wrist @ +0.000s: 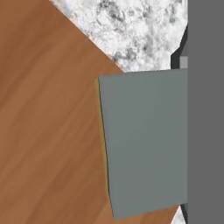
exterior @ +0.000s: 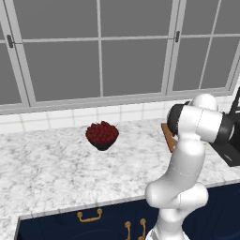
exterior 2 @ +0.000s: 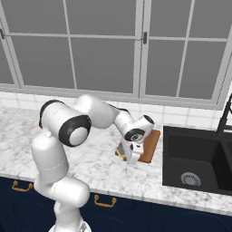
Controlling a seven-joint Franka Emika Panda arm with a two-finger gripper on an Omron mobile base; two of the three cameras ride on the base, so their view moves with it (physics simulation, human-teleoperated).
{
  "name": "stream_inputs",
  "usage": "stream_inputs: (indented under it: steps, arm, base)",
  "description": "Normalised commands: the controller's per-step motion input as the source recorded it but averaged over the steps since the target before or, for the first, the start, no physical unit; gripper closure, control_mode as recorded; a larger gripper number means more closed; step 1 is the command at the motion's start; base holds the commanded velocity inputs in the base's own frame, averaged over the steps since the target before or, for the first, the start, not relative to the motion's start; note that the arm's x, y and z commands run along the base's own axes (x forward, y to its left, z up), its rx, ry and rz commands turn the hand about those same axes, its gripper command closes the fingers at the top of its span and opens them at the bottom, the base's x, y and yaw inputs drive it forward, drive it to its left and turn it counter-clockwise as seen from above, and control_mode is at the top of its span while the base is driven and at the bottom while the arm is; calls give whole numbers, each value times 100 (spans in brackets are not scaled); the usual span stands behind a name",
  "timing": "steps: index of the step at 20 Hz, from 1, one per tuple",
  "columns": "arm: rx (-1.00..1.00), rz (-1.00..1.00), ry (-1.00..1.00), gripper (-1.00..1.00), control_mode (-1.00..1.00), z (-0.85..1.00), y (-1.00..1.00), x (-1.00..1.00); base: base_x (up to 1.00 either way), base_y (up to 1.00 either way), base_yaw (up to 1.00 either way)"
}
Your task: Pick up the sponge from the counter and clean the cutting board by briefly scrubbing or pressing down on the cutting board. Once finished, release the sponge.
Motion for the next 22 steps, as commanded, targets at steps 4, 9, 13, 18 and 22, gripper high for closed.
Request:
stream_inputs:
  steps: [4, 9, 13, 18, 22]
  arm:
    - [0, 6, 0, 100, -100, -47, 46, -100]
    - [0, 15, 7, 100, -100, -32, 58, -100]
    - [0, 16, 4, 100, -100, 22, 61, -79]
    - [0, 12, 13, 100, -100, 41, 97, -8]
    - [0, 2, 7, 100, -100, 0, 87, 50]
  base:
    - [0, 0, 0]
    - [0, 0, 0]
    - [0, 0, 0]
    - [0, 0, 0]
    - [0, 0, 0]
